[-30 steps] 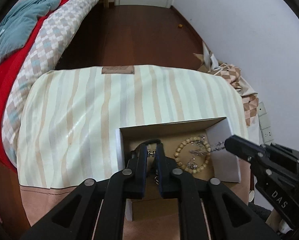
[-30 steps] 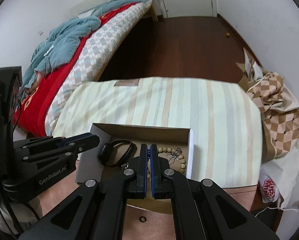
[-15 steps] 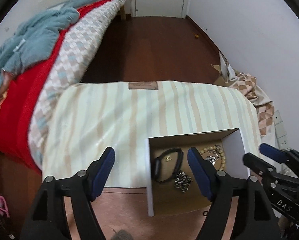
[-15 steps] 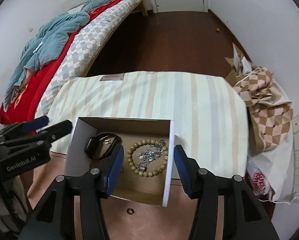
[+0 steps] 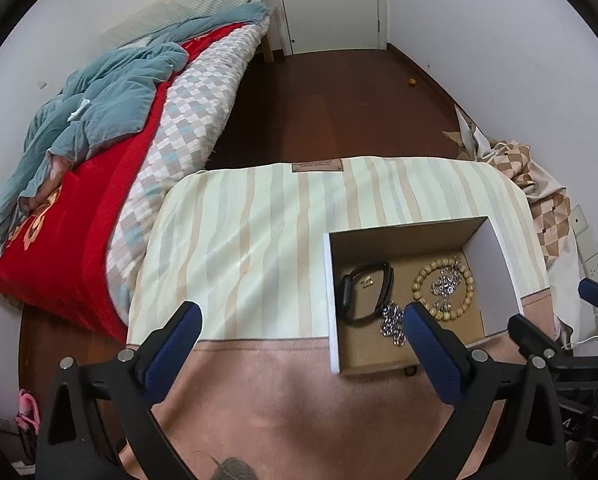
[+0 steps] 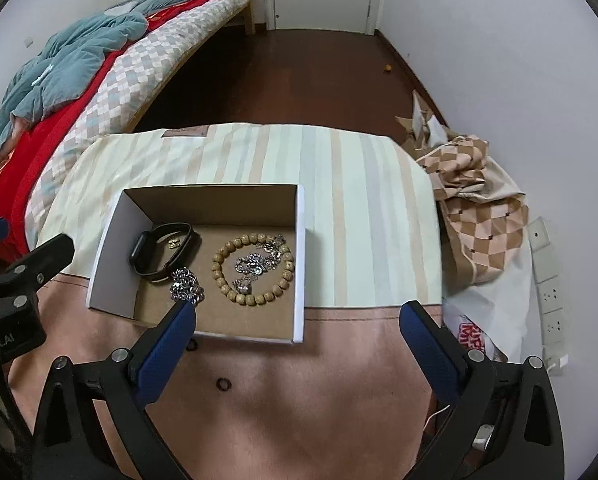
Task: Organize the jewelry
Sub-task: 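Lift both grippers out of the white box and back away, then grasp the small black ring with the right gripper while the left grasps a silver ring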
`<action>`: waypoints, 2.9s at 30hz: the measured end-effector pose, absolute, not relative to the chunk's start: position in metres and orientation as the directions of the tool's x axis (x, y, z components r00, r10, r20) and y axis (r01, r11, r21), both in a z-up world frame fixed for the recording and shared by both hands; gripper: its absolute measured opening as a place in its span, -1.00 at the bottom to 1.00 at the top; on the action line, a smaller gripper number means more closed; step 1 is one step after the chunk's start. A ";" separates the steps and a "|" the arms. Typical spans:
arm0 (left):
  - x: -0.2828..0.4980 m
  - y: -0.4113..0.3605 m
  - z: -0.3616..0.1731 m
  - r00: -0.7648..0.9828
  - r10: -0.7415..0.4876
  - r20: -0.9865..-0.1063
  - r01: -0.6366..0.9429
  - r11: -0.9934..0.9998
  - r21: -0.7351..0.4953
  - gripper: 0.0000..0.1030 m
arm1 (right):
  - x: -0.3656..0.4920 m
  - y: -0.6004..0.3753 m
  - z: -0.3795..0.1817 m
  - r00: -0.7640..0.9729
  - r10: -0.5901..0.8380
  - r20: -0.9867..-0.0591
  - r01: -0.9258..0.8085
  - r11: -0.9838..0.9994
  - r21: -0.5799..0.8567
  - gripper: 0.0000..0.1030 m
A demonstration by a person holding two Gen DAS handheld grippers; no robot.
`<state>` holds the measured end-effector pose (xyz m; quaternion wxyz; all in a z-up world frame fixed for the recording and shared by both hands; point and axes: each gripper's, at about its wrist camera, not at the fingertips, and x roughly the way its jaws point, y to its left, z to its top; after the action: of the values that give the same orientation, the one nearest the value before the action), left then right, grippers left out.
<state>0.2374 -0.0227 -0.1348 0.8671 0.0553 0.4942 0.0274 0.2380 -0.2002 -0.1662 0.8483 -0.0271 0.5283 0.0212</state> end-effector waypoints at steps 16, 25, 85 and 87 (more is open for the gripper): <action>0.163 -0.011 -0.072 0.633 0.090 -0.769 -0.043 0.996 0.081 0.99 | 0.172 -0.192 -0.083 0.594 -0.019 -0.804 -0.058 0.996 -0.067 0.99; 0.124 -0.008 -0.038 0.694 0.078 -0.716 -0.042 0.997 0.068 0.99 | 0.131 -0.191 -0.043 0.658 -0.005 -0.753 -0.055 0.997 -0.054 1.00; 0.197 -0.103 -0.250 0.422 0.055 -0.905 -0.015 0.998 0.054 0.45 | 0.148 -0.259 -0.245 0.569 0.057 -0.820 0.135 0.978 0.161 -0.75; 0.200 -0.107 -0.253 0.420 0.046 -0.906 0.006 0.999 0.053 0.12 | 0.149 -0.262 -0.244 0.576 0.056 -0.816 0.141 0.976 0.166 -0.75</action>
<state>0.2002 -0.1067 -0.2526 0.8424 0.0241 0.5382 0.0119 0.1490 -0.2622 -0.2439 0.8811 0.1068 0.4600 -0.0242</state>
